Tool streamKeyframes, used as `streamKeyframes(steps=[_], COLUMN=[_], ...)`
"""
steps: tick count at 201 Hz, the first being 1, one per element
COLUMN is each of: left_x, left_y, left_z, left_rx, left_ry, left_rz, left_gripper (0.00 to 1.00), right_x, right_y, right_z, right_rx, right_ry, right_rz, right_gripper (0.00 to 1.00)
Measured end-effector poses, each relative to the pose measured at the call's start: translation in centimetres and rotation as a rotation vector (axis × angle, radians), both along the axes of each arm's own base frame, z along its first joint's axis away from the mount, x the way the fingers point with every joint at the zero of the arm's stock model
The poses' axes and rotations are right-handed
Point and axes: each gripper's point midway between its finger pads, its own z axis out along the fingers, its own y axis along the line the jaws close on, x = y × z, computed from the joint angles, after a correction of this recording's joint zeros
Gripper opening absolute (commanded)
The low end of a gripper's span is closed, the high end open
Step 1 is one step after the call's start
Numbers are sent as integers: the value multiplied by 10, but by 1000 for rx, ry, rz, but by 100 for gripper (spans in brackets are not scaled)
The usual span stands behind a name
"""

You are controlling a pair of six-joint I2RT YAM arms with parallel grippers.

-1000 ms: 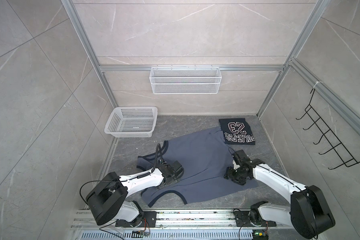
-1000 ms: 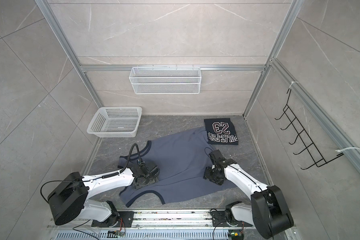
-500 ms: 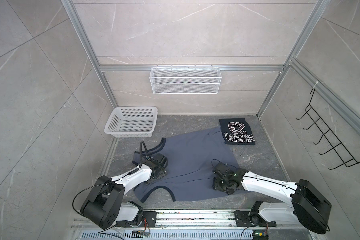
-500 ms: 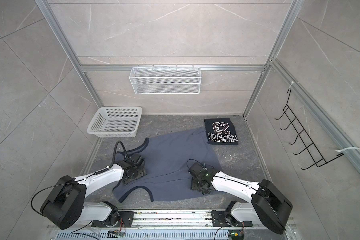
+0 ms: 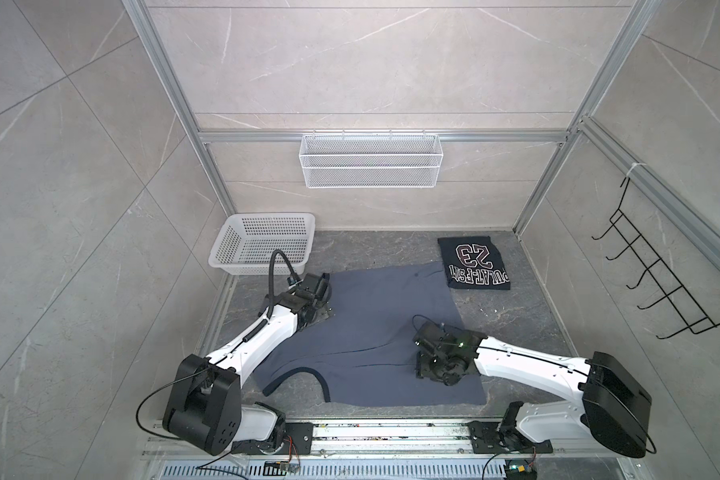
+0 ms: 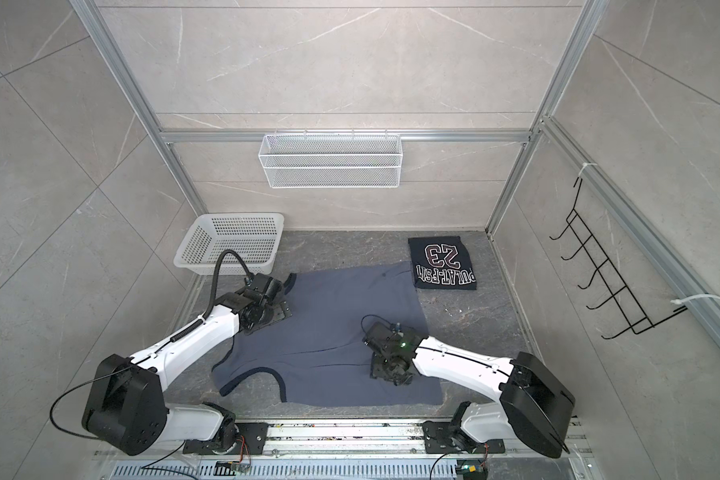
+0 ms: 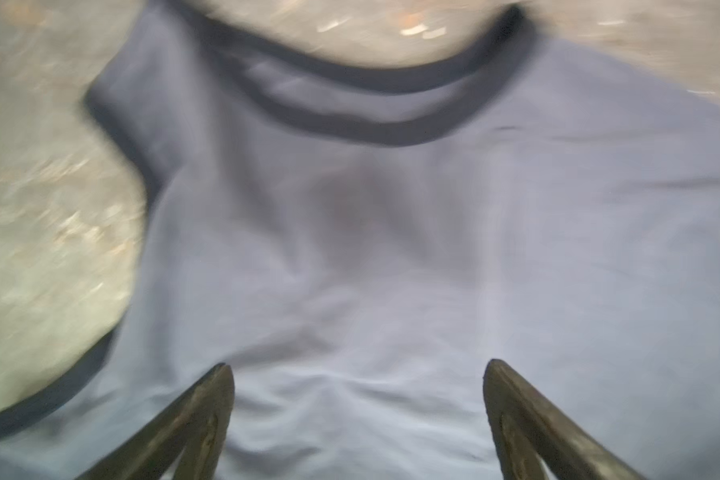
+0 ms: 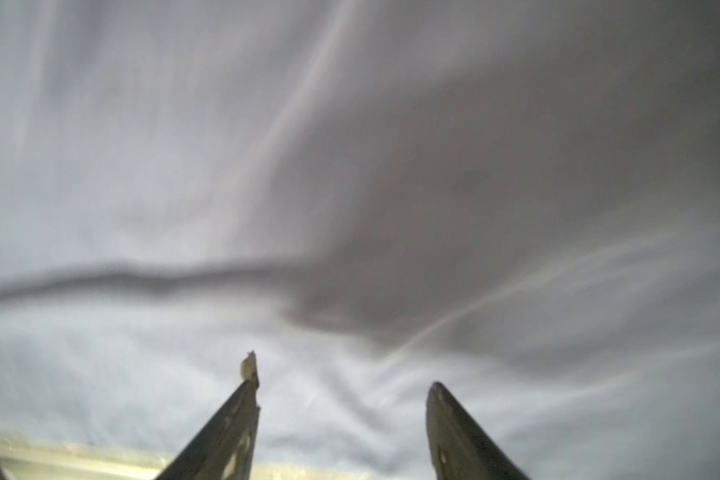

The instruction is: Fold and stack the tank tops

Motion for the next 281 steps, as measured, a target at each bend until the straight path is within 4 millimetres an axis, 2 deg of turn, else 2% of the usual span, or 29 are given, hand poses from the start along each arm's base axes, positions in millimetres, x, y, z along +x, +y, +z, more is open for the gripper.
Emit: streamKeyframes(steps=[16, 33, 48, 70, 116, 132, 147, 165, 191, 208, 222, 234, 257, 281], left_x=[-1, -6, -7, -6, -7, -6, 3, 30, 92, 126, 149, 165, 184, 189], left_y=[-20, -31, -36, -37, -25, -22, -26, -39, -58, -60, -59, -57, -52, -43], left_z=[-14, -35, -52, -65, -78, -76, -65, -31, 31, 50, 50, 40, 8, -21], left_rx=[-16, -18, -23, -18, -20, -13, -14, -23, -38, -10, 25, 60, 120, 156], left_ry=[39, 104, 146, 172, 193, 196, 175, 101, -71, -136, -150, -133, -72, -6], left_rz=[-56, -85, -95, -96, -76, -81, -100, -134, -154, -147, -141, -141, -140, -138], left_gripper=[96, 96, 96, 96, 96, 96, 96, 95, 94, 92, 90, 89, 87, 85], right_x=[13, 16, 13, 0, -20, -21, -17, 11, 75, 119, 151, 173, 212, 240], right_y=[-16, -23, -26, -28, -6, -7, -15, -27, -26, -24, -29, -37, -54, -63], right_z=[-1, -7, -17, -31, -31, -29, -25, -6, 47, 78, 89, 87, 69, 52], right_rx=[-27, -51, -68, -79, -85, -82, -90, -73, -8, 26, 36, 32, 17, 19], right_ry=[-8, 5, 27, 59, 31, 34, 49, 19, -132, -235, -290, -301, -284, -264], right_rz=[-31, -30, -22, 1, 82, 77, 52, -7, -38, -49, -65, -79, -100, -104], right_gripper=[66, 66, 66, 66, 66, 66, 66, 66, 66, 66, 66, 65, 65, 64])
